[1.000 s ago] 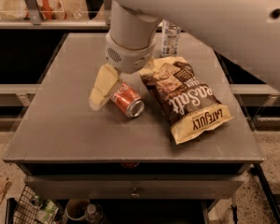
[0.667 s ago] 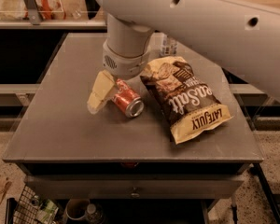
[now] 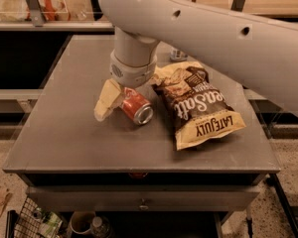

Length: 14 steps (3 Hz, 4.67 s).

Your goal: Place coke can upright

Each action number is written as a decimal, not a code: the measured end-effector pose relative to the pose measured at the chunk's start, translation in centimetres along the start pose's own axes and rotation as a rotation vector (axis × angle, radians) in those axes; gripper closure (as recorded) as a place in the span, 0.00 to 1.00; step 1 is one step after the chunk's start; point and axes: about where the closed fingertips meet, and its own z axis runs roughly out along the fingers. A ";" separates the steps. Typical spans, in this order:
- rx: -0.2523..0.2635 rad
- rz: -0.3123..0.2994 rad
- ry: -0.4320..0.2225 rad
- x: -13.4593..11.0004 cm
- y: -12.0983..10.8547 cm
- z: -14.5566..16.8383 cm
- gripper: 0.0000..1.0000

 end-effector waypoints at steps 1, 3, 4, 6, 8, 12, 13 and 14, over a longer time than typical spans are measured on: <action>0.003 0.002 -0.001 -0.4 -0.8 1.0 0.00; -0.007 -0.036 -0.007 -0.7 -1.2 2.2 0.41; 0.014 -0.147 -0.045 -1.9 -0.2 0.3 0.64; -0.124 -0.411 -0.389 -6.6 4.4 -9.0 1.00; -0.537 -0.495 -0.779 -8.8 5.5 -11.1 1.00; -0.661 -0.559 -0.903 -8.2 11.2 -9.6 1.00; -0.605 -0.502 -0.954 -7.9 12.6 -8.1 1.00; -0.546 -0.441 -1.004 -7.3 13.5 -6.0 1.00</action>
Offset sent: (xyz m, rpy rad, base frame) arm 0.0203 -0.0049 -0.0291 0.0082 0.0027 0.0210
